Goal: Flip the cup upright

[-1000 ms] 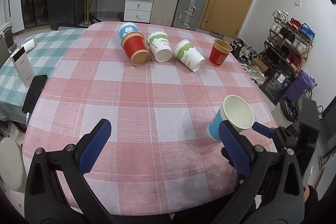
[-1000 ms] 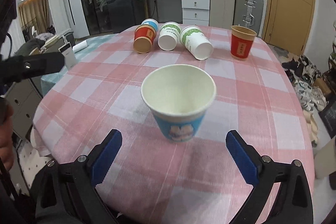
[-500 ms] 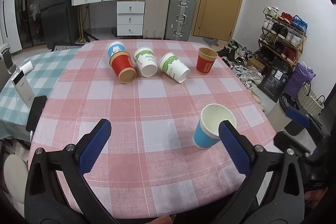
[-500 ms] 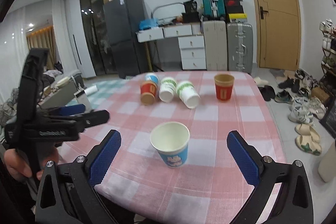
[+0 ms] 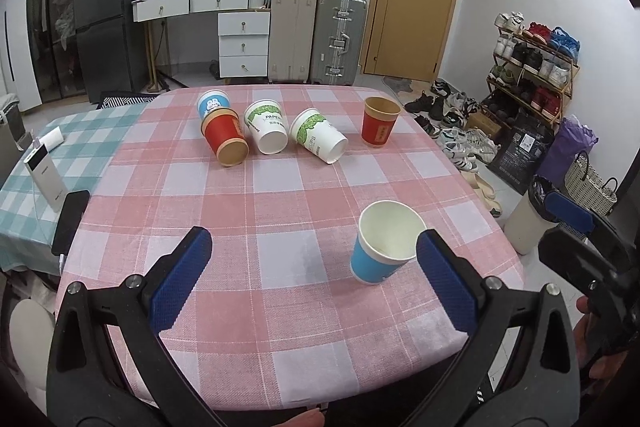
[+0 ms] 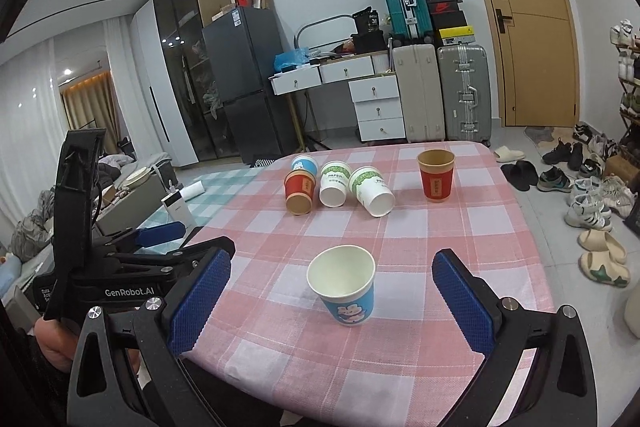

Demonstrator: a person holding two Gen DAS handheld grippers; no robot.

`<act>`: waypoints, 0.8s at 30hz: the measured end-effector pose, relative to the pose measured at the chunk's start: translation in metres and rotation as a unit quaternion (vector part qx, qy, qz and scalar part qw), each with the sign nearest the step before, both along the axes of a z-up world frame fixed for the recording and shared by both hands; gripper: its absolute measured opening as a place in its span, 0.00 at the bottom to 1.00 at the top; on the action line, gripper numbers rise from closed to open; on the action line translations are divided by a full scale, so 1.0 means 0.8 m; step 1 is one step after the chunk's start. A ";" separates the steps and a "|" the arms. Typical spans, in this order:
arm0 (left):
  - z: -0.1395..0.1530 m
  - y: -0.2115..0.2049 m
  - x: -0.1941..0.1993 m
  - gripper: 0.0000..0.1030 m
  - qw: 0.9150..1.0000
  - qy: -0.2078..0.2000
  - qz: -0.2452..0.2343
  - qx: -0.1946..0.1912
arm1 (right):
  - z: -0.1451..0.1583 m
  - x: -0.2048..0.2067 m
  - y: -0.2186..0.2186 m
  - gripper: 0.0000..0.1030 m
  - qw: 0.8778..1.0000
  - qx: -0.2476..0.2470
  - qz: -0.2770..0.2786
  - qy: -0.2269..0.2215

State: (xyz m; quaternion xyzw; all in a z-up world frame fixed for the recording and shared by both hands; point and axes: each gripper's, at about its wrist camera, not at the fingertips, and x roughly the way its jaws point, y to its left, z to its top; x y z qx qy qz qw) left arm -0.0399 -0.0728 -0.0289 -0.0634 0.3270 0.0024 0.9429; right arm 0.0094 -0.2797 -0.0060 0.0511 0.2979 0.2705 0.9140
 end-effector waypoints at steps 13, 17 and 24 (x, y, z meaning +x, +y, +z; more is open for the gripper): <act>-0.003 0.004 0.001 0.99 1.000 -0.003 0.011 0.005 | -0.002 -0.005 0.011 1.00 0.999 -0.041 -0.007 -0.016; -0.004 0.004 0.000 0.99 1.000 -0.005 0.012 0.005 | -0.001 -0.005 0.011 1.00 0.999 -0.045 -0.009 -0.017; -0.007 -0.003 -0.003 0.99 1.000 -0.010 0.008 0.012 | -0.002 -0.005 0.012 1.00 0.999 -0.043 -0.008 -0.016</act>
